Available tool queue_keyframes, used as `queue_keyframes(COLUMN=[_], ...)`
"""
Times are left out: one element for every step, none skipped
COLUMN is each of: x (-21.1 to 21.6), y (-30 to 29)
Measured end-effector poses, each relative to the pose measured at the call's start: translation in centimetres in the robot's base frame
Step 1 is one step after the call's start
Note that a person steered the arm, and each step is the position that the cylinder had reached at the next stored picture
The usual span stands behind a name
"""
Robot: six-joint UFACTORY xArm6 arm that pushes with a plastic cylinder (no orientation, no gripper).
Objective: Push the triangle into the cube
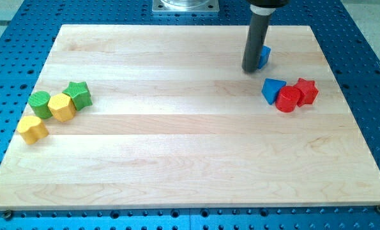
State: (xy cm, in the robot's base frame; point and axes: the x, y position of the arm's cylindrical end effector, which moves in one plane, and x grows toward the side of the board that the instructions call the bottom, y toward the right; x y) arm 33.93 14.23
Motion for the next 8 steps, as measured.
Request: queue_keyframes(x=[3.2, 5.6, 9.2, 13.5, 16.3, 11.8, 7.6, 4.6], y=[2.3, 2.3, -3.5, -6.5, -2.7, 0.3, 0.2, 1.8])
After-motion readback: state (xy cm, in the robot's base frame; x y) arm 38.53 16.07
